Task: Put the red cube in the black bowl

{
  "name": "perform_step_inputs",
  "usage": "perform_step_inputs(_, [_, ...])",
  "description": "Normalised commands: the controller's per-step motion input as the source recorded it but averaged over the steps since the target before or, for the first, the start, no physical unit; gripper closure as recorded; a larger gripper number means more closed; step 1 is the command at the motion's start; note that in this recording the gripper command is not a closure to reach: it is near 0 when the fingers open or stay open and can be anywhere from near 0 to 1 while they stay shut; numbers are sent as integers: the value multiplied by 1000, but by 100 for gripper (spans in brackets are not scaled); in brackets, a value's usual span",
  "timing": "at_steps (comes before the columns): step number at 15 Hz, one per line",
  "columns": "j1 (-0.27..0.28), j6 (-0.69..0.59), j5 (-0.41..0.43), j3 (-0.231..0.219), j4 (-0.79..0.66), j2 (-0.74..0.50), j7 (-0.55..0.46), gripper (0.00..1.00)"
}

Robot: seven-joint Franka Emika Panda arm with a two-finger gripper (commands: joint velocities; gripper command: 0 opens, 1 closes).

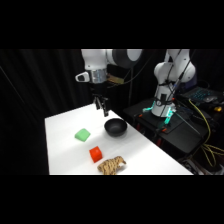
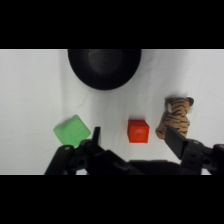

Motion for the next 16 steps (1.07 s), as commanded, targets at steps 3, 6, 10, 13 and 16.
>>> perform_step_inputs(3, [-9,14,12,27,70,68,10,0])
perform_step_inputs(6, [33,72,23,61,268,242,54,0])
perform_step_inputs(10, [91,83,-46,71,453,359,127,0])
perform_step_inputs(13, [98,173,-174,4,470,425,240,0])
perform_step_inputs(16, [22,272,-104,-40,368,445,106,0])
